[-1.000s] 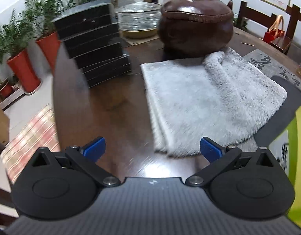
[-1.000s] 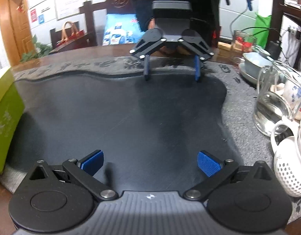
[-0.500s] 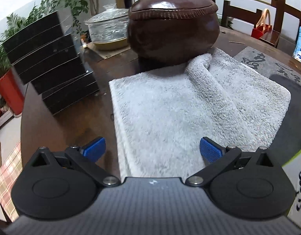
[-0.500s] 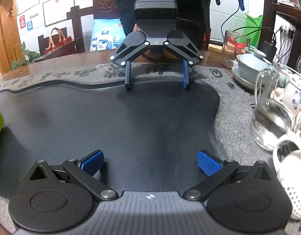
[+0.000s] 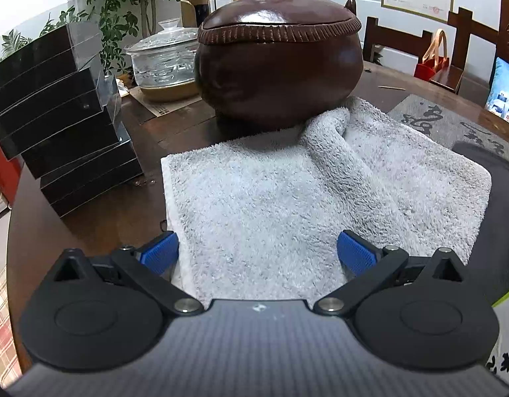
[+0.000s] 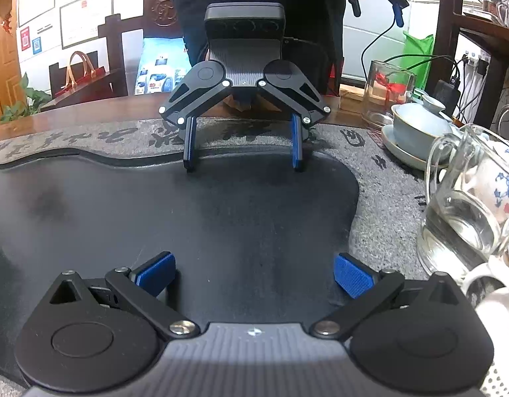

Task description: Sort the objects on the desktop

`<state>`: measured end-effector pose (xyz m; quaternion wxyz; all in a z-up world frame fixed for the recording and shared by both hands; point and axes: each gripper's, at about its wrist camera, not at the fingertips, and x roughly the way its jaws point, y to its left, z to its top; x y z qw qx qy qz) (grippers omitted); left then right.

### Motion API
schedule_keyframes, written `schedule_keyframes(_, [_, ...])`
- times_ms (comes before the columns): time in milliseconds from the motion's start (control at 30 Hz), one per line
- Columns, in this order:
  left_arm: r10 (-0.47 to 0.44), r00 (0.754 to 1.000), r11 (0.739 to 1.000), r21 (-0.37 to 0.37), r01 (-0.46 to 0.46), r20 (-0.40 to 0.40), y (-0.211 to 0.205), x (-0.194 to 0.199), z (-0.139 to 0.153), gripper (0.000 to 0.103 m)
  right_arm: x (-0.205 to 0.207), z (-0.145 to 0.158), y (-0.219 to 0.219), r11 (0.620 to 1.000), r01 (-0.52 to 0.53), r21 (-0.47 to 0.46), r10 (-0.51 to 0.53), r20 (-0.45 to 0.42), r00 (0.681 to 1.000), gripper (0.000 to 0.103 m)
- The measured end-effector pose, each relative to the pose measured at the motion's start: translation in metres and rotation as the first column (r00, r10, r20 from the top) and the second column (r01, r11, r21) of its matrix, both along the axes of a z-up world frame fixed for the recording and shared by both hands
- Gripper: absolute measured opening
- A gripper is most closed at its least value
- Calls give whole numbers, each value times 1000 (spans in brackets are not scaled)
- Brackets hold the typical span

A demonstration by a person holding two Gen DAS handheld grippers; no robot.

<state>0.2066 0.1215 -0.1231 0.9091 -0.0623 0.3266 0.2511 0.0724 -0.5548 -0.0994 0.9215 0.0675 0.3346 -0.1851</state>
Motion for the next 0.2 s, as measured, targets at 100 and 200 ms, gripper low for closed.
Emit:
schedule_keyframes(100, [-2,1000,1000,11,2,21,0,-2,-2,103,2,0,0,1000,-1,1,1,1,1000,103])
schedule_keyframes(200, [3,1000,1000,4,-3,28,0,-2,-3,103,3,0,0,1000,-1,1,1,0,1000,103])
